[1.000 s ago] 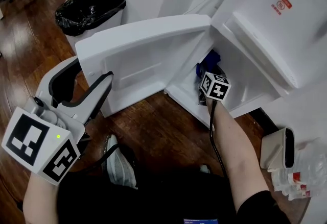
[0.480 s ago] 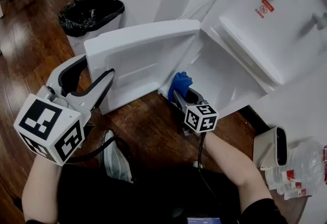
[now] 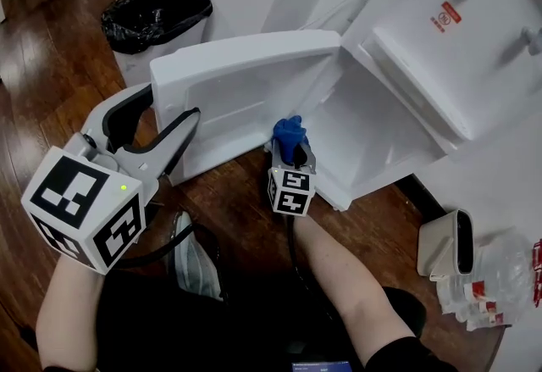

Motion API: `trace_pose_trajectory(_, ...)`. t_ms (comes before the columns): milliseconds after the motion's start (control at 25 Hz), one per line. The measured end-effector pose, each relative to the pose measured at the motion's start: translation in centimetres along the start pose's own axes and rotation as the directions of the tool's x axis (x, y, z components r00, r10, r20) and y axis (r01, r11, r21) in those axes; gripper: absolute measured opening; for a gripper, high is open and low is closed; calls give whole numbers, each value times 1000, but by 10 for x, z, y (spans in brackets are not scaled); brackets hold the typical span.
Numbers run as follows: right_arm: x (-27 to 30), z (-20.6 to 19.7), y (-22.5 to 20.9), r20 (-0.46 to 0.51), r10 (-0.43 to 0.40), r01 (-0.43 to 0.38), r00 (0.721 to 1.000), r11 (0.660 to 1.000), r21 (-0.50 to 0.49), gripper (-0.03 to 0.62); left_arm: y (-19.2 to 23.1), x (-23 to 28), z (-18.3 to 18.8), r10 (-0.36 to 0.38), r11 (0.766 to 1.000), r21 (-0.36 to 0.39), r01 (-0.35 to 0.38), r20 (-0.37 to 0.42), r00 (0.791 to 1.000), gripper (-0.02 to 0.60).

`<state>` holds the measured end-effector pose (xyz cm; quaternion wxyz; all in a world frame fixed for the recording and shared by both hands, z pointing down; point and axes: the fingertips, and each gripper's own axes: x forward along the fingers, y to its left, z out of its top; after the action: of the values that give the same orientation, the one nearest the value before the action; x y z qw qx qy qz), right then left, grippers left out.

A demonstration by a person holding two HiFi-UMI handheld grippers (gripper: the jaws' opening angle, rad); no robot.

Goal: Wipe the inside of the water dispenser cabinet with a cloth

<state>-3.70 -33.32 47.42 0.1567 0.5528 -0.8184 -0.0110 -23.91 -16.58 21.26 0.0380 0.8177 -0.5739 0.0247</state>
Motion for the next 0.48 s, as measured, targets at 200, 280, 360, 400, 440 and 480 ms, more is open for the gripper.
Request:
trace_pose_trajectory(200,-3,-11,6,-65,13,-15,998,999,-31,135,1,0,-2,5,1000,-2,-5,-9,1000,255)
trace_pose_trajectory(280,-10,-15,1,-90,35,-39,995,998,-51,135,1,0,-2,5,1000,0,-5,-14,1000,255)
trace_pose_trajectory(360,-23,-22,-11,-128,33,-40,991,998,-52,137,0,0,-2,3,1000,4,-3,-20,1000,255)
trace_pose_trajectory(400,-30,-25,-20,-150,23,-30,988,999,-44,137,0,1,-2,1,1000,5,-1,-22,1000,255)
trace_pose_trajectory(440,-37,-29,-28,-171,12,-17,985,999,-33,137,0,1,-2,-2,1000,6,3,-25,1000,255)
trace_pose_trajectory(480,-43,-33,-35,-193,-1,-4,981,1000,-24,137,-1,1,-3,-6,1000,6,7,-26,1000,255)
